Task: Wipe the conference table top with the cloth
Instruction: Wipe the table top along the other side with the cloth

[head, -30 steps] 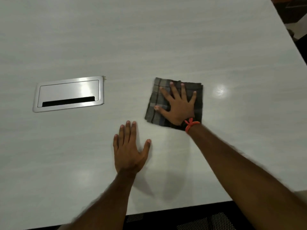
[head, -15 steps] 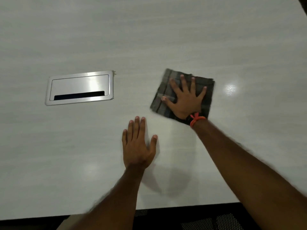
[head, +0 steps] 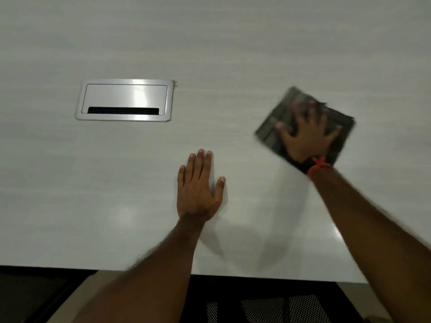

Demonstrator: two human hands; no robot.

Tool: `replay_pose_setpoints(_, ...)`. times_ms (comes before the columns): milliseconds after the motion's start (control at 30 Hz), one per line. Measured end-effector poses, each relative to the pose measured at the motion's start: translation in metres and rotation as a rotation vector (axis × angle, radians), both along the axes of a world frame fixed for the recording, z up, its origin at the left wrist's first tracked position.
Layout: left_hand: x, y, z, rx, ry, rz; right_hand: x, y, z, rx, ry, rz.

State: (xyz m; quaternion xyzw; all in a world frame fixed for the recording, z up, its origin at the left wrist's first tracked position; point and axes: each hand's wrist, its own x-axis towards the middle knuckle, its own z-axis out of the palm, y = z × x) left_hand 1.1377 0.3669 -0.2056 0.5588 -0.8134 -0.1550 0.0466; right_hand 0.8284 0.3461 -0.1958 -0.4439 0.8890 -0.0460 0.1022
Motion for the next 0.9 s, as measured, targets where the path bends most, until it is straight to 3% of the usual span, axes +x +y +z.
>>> replay_pose_setpoints(67, 0.001, 0.000, -0.002, -0.001, -0.012, 0.002, -0.024, 0.009, 0.000, 0.002, -0.034, -0.277)
replay_pose_setpoints(133, 0.001, 0.000, -0.002, 0.001, -0.017, 0.002, 0.003, 0.011, 0.001, 0.014, -0.030, -0.339)
replay_pose_setpoints(267, 0.001, 0.001, 0.000, 0.012, -0.023, -0.016, 0.083, 0.061, -0.006, 0.052, 0.014, 0.170)
replay_pose_setpoints(333, 0.001, 0.001, 0.000, 0.003, -0.029, -0.021, 0.066, 0.088, -0.005, 0.070, 0.011, 0.217)
replay_pose_setpoints(467, 0.000, 0.000, -0.002, -0.008, -0.033, -0.017, 0.024, 0.115, 0.002, 0.046, -0.015, -0.329)
replay_pose_setpoints(533, 0.000, 0.001, -0.003, -0.021, -0.036, -0.024, 0.063, 0.114, 0.002, 0.049, -0.022, -0.434)
replay_pose_setpoints(567, -0.001, 0.001, -0.002, -0.019, -0.032, -0.025, 0.093, 0.118, 0.002, 0.047, -0.013, -0.375)
replay_pose_setpoints(667, 0.002, 0.000, 0.003, 0.019, 0.023, -0.037, 0.157, 0.158, -0.001, 0.115, 0.010, 0.097)
replay_pose_setpoints(733, 0.015, -0.006, 0.005, 0.012, 0.045, -0.114, 0.145, 0.189, 0.000, 0.129, 0.021, 0.175)
replay_pose_setpoints(800, 0.044, -0.015, 0.003, -0.029, -0.019, -0.145, 0.121, 0.210, 0.001, 0.128, 0.029, -0.076)
replay_pose_setpoints(900, 0.103, -0.034, 0.001, -0.023, -0.092, 0.022, 0.134, 0.208, 0.001, 0.067, -0.023, -0.526)
